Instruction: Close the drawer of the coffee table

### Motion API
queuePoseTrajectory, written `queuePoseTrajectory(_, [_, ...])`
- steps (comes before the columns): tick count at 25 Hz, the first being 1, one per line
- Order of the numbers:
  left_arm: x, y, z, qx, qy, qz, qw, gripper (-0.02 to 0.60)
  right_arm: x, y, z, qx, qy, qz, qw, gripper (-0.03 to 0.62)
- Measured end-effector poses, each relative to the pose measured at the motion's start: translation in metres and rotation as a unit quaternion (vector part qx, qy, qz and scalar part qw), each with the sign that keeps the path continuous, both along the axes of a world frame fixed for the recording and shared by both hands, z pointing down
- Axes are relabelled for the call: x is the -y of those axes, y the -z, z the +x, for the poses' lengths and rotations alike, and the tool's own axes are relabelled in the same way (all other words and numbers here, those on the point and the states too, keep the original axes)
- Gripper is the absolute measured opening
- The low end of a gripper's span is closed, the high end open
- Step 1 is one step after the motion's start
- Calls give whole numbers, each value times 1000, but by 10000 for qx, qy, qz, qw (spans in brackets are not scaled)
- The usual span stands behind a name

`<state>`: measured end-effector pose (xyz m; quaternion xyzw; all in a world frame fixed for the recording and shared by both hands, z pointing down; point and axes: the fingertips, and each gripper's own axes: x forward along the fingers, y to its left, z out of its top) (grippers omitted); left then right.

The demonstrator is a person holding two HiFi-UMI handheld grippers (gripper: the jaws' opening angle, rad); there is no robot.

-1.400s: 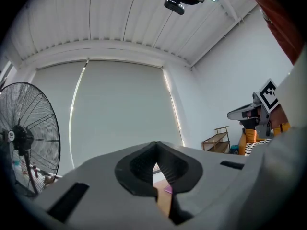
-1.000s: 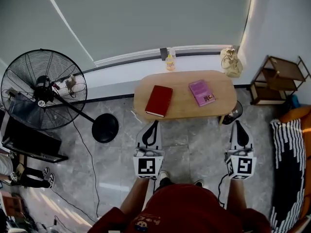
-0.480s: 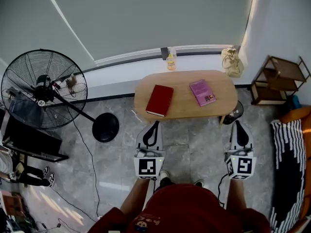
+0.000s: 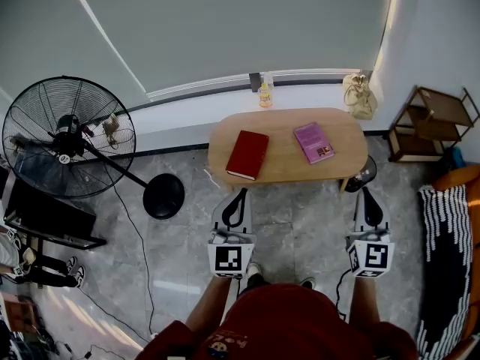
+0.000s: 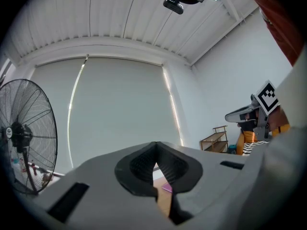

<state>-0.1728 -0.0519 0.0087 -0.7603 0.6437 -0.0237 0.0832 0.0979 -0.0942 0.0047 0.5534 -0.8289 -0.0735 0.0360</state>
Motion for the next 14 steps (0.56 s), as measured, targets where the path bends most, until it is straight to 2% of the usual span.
queuePoseTrajectory(14, [0,0,6,40,-49,-80,9999,6,0,0,2,-23,15,-39,10000,-2])
